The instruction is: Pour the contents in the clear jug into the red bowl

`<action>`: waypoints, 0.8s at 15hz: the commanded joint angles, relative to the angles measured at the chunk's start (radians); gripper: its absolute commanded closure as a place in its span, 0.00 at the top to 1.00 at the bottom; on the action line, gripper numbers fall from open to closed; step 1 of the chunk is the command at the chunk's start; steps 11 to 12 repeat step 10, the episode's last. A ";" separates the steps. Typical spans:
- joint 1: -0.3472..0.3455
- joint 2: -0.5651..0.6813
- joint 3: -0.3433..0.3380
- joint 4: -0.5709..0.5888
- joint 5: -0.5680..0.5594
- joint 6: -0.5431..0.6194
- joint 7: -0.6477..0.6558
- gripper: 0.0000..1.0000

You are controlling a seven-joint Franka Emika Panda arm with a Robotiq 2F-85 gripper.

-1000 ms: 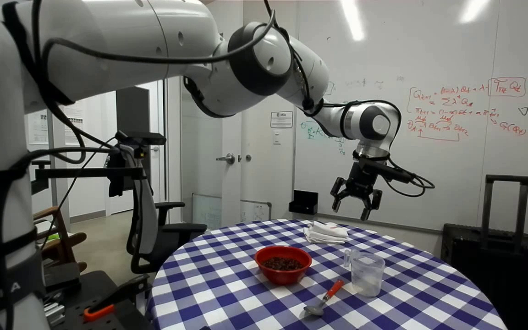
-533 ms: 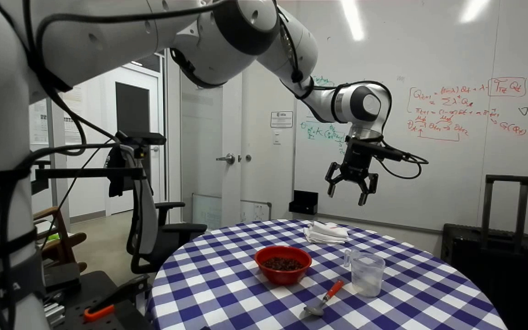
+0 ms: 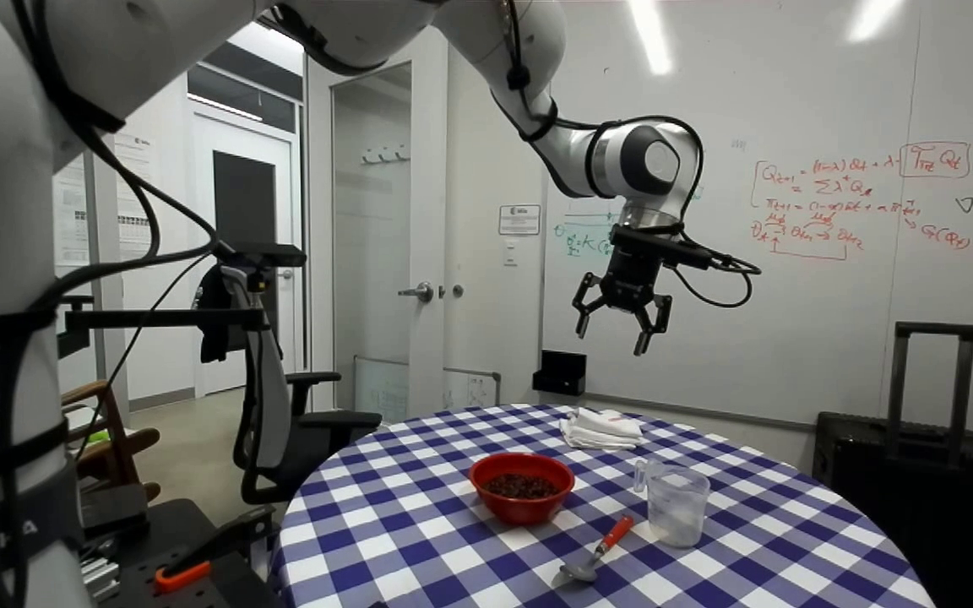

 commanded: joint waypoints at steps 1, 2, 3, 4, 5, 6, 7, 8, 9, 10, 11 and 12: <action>-0.042 -0.169 0.074 -0.244 -0.035 0.108 0.118 1.00; -0.048 -0.201 0.085 -0.292 -0.038 0.133 0.141 1.00; -0.053 -0.234 0.093 -0.341 -0.043 0.154 0.160 1.00; -0.060 -0.269 0.104 -0.391 -0.045 0.173 0.165 1.00; -0.081 -0.164 0.120 -0.242 -0.051 0.111 0.144 1.00; -0.086 -0.183 0.126 -0.268 -0.053 0.116 0.145 1.00; -0.091 -0.184 0.133 -0.267 -0.053 0.116 0.144 1.00; -0.095 -0.181 0.137 -0.264 -0.052 0.116 0.143 1.00; -0.097 -0.176 0.138 -0.261 -0.052 0.116 0.143 1.00; -0.098 -0.174 0.139 -0.261 -0.052 0.116 0.143 1.00; -0.098 -0.174 0.139 -0.261 -0.052 0.116 0.143 1.00; -0.098 -0.174 0.139 -0.261 -0.052 0.116 0.143 1.00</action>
